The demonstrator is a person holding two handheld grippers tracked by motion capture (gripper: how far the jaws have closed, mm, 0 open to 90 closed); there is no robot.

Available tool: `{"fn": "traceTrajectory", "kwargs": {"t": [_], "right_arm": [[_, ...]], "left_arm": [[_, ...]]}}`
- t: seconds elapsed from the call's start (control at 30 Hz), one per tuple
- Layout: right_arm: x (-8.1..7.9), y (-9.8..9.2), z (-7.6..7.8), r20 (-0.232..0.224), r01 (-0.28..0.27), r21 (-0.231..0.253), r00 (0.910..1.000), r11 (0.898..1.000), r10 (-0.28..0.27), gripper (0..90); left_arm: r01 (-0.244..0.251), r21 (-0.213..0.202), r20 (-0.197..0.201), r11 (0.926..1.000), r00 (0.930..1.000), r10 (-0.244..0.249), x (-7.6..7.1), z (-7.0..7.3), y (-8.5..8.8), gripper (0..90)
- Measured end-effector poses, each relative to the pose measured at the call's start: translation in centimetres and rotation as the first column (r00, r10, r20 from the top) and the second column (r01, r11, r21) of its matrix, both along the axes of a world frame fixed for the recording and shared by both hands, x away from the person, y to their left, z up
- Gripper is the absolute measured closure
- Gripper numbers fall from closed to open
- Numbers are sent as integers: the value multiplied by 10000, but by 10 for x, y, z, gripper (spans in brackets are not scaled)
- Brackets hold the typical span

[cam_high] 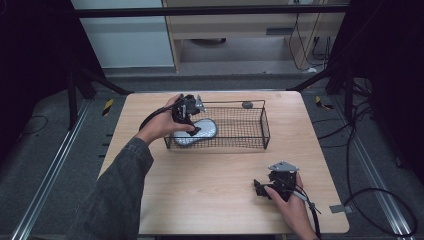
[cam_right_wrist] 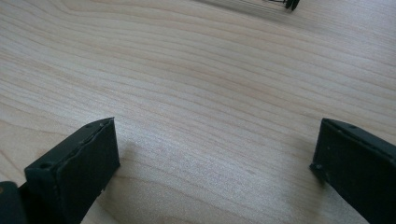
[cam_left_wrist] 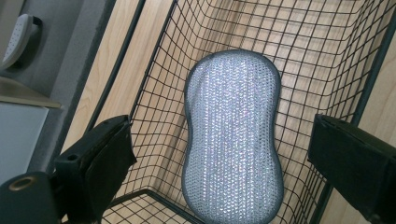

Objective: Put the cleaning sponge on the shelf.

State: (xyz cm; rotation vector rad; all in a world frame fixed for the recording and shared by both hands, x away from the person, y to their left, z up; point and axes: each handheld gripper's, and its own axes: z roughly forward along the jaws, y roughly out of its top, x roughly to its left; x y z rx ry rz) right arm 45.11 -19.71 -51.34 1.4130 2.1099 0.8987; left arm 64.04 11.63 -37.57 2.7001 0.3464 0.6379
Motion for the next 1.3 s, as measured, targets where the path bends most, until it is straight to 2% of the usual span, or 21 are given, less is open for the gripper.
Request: {"fn": "traceTrajectory", "kwargs": {"t": [0.17, 0.4, 0.83, 1.03, 1.3], "right_arm": [[0, 0, 0, 0, 1, 2, 10000, 10000, -1, 5], [0, 0, 0, -1, 0, -3, 10000, 10000, 0, 5], [0, 0, 0, -2, 8, 2, 10000, 10000, -8, 5], [0, 0, 0, -4, 10, 3, 10000, 10000, -10, 5], [0, 0, 0, -3, 18, 18, 10000, 10000, -18, 5]], "left_arm": [[5, -43, -19, 10000, 10000, -5, -2, 2, 0, 66], [121, -351, -105, 9993, 9999, -125, -11, 6, -2, 70], [-141, -622, -260, 9980, 9996, 125, -25, 10, -6, 62], [-457, -845, -335, 9954, 9985, 430, -32, 10, -9, 43], [-1030, -1354, -465, 9854, 9941, 975, -42, 7, -9, 42]]}}
